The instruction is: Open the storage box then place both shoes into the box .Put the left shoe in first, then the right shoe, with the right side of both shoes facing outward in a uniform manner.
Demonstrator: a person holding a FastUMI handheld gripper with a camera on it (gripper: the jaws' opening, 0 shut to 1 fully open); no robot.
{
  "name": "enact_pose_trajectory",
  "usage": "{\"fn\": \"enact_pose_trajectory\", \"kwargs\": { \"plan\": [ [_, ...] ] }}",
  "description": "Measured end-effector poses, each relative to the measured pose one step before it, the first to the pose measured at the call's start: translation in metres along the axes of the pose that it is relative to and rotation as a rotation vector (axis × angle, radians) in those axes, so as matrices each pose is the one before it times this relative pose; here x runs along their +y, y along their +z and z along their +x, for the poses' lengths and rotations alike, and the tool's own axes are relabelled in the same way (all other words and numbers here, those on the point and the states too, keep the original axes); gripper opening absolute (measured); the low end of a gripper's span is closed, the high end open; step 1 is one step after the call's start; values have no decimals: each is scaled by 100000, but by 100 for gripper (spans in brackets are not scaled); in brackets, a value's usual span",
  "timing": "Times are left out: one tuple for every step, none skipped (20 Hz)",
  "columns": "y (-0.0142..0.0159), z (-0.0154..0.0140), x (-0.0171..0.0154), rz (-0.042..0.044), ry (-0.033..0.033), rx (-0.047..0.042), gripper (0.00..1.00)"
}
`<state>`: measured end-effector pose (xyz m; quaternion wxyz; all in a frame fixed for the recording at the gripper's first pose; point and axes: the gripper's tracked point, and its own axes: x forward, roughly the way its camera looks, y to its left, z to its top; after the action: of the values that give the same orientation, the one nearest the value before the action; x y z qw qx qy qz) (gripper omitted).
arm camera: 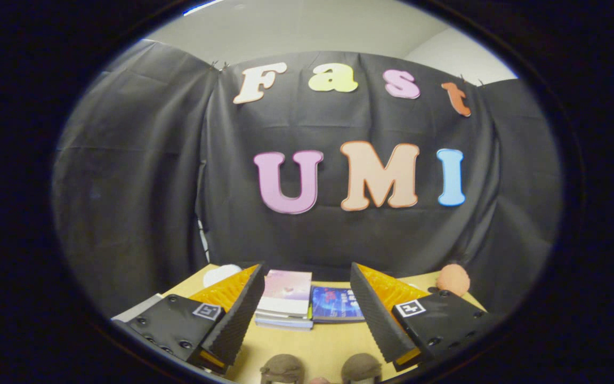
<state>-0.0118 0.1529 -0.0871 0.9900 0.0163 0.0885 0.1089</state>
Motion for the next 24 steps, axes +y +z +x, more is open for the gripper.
{"fn": "enact_pose_trajectory", "kwargs": {
  "plan": [
    [-1435,-12,961,1255,1668,3231,100],
    [-1242,-31,923,1470,1366,3406,100],
    [-1350,-24,788,1491,1177,2981,100],
    [-1204,-25,737,1588,853,3251,100],
    [-1372,167,729,2065,1109,3089,100],
    [-1355,131,710,2189,1046,3073,100],
    [-1256,229,635,2148,1124,3256,100],
    [-1552,248,635,2466,1482,3607,100],
    [-1577,219,661,2755,1980,4299,100],
    [-1479,313,615,2670,1899,3711,100],
    [-1287,287,433,2740,1359,3514,100],
    [-1339,181,358,1775,1196,2606,100],
    [-1207,212,282,1102,1016,2704,100],
    [-925,169,233,1751,1268,2606,100],
    [-1110,252,192,2311,1250,2628,100],
    [-748,118,189,2587,1023,1691,100],
    [-723,167,23,2340,390,1694,100],
    [-411,100,-69,2946,736,1090,100],
    [-195,-35,148,3594,920,-318,100],
    [-68,155,41,3497,1073,-51,100],
    [-495,100,0,3617,1459,906,100],
    [-233,151,25,4335,1370,446,100],
    [-292,227,-162,5051,1467,965,100],
    [-205,279,-96,5096,740,1077,100]
  ]
}}
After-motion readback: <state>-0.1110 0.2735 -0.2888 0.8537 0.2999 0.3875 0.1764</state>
